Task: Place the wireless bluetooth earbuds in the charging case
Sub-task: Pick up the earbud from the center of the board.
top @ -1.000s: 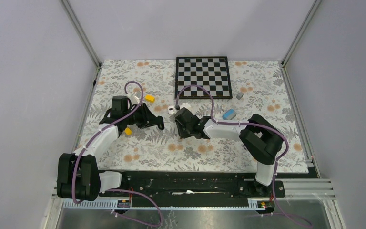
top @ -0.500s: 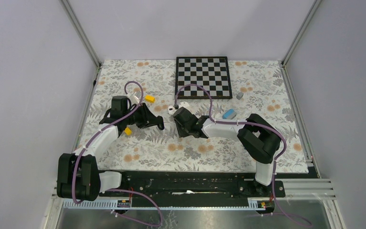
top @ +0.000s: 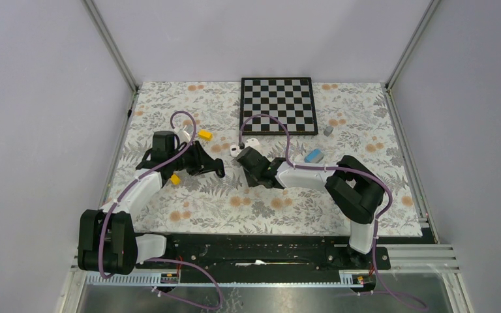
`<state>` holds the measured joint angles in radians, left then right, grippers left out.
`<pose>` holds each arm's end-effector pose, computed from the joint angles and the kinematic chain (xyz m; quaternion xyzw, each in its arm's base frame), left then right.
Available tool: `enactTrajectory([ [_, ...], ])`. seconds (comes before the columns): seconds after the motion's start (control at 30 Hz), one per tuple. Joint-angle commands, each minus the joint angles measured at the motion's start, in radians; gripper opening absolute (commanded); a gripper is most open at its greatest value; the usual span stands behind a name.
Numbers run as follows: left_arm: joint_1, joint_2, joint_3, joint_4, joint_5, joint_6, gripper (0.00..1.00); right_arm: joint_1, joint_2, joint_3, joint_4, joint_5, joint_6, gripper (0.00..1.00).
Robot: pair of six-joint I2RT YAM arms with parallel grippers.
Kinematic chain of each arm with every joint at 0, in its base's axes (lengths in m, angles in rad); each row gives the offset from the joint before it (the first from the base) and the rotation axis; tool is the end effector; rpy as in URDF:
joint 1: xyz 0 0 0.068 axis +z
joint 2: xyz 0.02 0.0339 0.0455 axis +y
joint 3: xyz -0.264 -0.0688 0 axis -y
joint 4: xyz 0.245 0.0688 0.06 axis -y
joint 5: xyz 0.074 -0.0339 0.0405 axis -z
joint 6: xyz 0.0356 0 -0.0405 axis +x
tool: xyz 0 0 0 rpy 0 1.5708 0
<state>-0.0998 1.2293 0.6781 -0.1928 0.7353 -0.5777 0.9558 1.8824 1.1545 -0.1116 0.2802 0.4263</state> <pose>0.2420 -0.0482 0.2171 -0.0620 0.8645 -0.4350 0.2442 0.2365 0.3178 0.1660 -0.1938 0.9056 0.1252 0.3559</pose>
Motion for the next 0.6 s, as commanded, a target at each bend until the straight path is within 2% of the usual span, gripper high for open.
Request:
enactTrajectory([
  [0.0,0.006,-0.014,0.003,0.036,0.016,-0.002,0.00,0.004,-0.004,0.030,-0.042,0.074,-0.022,0.28],
  [0.23,0.006,-0.006,0.002,0.044,0.021,-0.008,0.00,0.004,-0.011,0.022,-0.046,0.088,-0.025,0.17],
  [0.37,0.006,-0.006,0.000,0.044,0.028,-0.006,0.00,0.004,-0.035,0.017,-0.057,0.092,-0.022,0.00],
  [0.57,0.006,0.003,-0.001,0.053,0.049,-0.006,0.00,0.003,-0.163,-0.027,-0.055,0.066,-0.009,0.00],
])
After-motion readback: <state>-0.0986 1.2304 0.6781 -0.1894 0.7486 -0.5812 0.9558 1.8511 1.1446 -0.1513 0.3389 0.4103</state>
